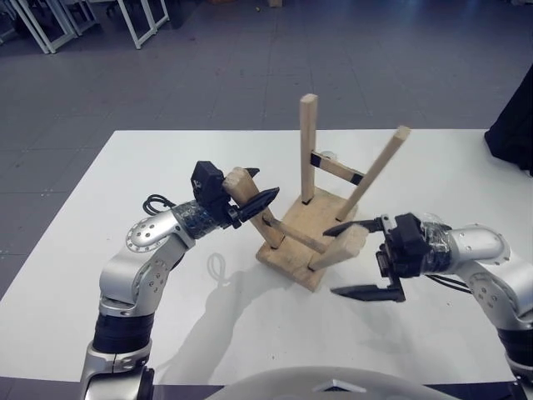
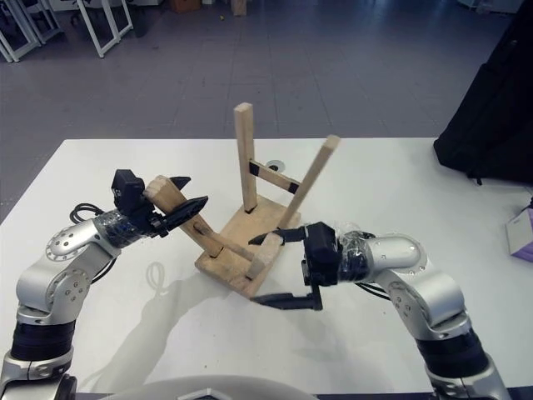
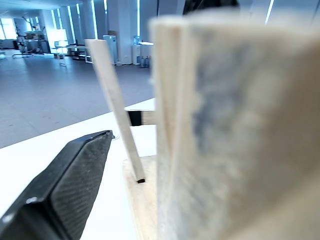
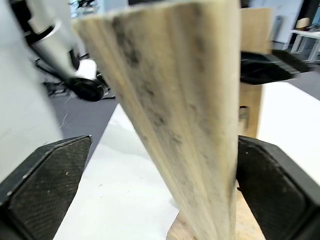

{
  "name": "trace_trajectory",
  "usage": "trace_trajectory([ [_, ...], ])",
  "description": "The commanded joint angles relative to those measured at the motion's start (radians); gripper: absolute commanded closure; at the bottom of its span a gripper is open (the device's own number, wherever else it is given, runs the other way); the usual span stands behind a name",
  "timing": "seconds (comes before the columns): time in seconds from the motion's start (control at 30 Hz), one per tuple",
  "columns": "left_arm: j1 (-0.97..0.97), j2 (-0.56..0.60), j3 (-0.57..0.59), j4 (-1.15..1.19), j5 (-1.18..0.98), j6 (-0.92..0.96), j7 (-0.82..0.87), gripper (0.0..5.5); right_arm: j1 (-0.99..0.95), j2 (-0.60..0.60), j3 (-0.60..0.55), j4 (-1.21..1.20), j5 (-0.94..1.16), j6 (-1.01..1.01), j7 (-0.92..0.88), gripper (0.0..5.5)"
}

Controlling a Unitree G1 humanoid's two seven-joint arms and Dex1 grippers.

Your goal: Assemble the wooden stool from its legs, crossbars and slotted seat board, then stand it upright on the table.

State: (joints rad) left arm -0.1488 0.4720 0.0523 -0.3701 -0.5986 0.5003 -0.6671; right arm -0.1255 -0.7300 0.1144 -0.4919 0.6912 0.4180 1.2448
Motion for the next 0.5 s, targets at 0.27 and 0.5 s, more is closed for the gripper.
trace_trajectory([
  [0.27, -0.132, -0.036, 0.009, 0.140, 0.077, -0.074, 0.039, 2.24, -0.062, 0.031, 0.063, -0.041, -0.068, -0.004, -0.079, 0.70],
  [0.5, -0.043, -0.017, 0.084, 0.194, 0.009, -0.071, -0.050, 2.24, -0.104, 0.099, 0.050, 0.037, -0.067, -0.003, -0.147, 0.70],
])
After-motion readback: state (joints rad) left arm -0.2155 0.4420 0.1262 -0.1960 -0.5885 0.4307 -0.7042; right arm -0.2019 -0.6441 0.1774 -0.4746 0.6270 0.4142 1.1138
